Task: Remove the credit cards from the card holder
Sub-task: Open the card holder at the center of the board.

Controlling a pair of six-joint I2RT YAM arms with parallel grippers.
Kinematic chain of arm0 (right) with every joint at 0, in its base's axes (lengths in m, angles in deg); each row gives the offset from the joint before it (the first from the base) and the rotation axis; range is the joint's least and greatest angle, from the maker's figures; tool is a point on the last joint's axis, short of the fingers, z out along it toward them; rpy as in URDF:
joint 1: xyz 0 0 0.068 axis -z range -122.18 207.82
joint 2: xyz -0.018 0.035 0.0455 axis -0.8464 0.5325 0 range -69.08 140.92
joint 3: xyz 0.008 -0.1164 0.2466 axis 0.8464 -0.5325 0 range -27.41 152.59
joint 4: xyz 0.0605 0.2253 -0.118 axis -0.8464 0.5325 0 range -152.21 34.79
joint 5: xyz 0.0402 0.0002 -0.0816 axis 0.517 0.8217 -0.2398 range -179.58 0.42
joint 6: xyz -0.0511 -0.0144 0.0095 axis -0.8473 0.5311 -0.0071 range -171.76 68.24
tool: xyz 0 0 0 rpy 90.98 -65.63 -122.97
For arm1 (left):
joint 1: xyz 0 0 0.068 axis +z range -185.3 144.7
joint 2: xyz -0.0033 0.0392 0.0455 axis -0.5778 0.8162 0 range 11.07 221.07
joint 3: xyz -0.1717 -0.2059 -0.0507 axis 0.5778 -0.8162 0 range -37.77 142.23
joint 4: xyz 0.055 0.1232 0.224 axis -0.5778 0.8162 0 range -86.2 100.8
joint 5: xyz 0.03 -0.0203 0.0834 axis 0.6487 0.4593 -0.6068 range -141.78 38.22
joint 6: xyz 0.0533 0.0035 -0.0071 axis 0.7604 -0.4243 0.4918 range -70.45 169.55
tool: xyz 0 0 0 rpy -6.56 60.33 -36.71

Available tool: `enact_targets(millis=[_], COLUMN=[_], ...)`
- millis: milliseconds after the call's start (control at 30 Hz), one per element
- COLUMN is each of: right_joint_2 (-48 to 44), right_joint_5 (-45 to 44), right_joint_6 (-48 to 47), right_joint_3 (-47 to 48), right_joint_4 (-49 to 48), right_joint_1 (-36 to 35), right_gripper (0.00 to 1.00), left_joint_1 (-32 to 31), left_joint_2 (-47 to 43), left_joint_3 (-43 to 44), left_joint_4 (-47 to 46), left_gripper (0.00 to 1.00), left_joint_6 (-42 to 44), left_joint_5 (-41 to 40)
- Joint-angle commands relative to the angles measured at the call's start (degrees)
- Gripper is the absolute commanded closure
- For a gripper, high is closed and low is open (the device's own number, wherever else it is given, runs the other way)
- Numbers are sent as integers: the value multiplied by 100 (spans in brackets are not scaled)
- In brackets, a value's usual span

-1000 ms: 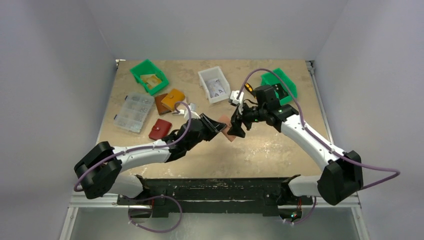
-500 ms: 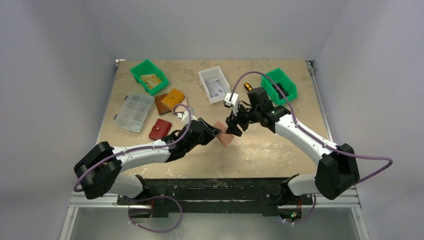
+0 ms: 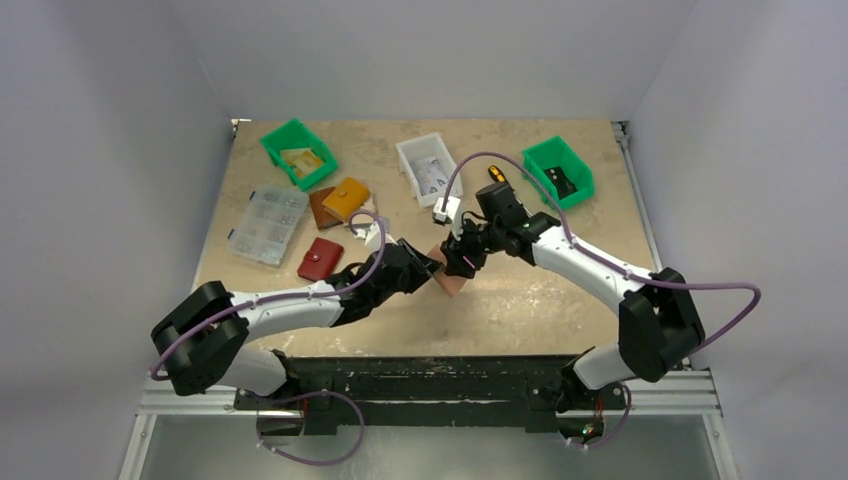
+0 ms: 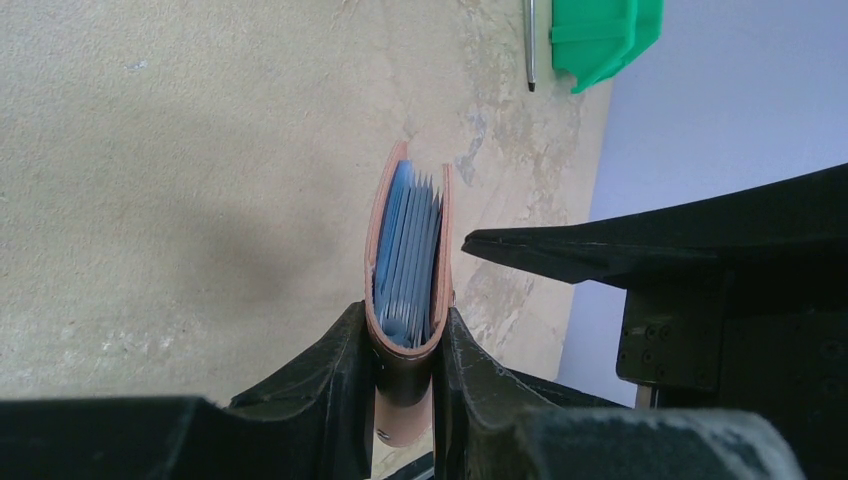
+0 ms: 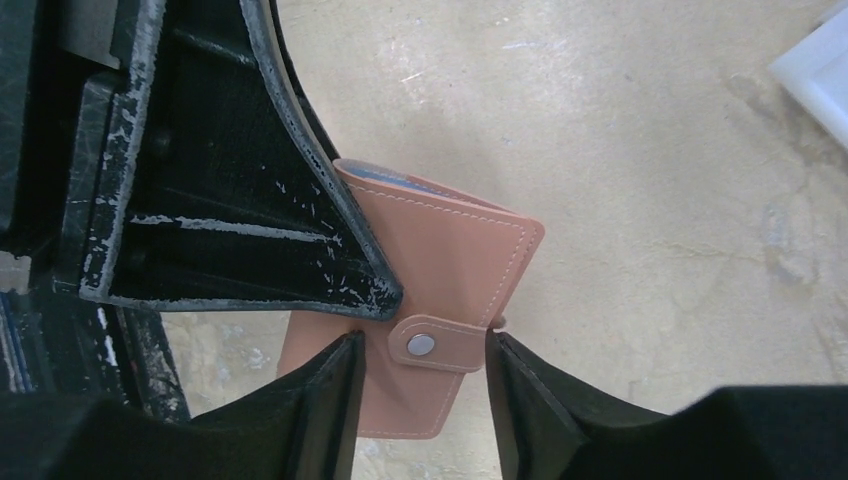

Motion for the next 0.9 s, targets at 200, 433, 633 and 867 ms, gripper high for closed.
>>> enact_targets(millis=[200, 433, 633, 867], right_joint_2=[105, -246, -317, -173], right_joint_5=[-793, -1378, -1500, -1504], right_joint_6=[109, 251, 231, 209], right_joint_3=[179, -4, -67, 4], right_joint_4=[-211, -707, -802, -654], right_joint_1=[-59, -50, -32, 219], right_gripper=[86, 100, 100, 100], left_joint_1=[-54, -58, -53, -51], left_joint_2=[-140, -210, -216, -392], left_joint_3=[-99, -255, -355, -464], left_joint_4=[-823, -901, -1010, -870], left_gripper=[100, 100, 100, 100], left_joint_6=[75, 62, 21, 288], left_joint_5=[192, 248, 321, 229])
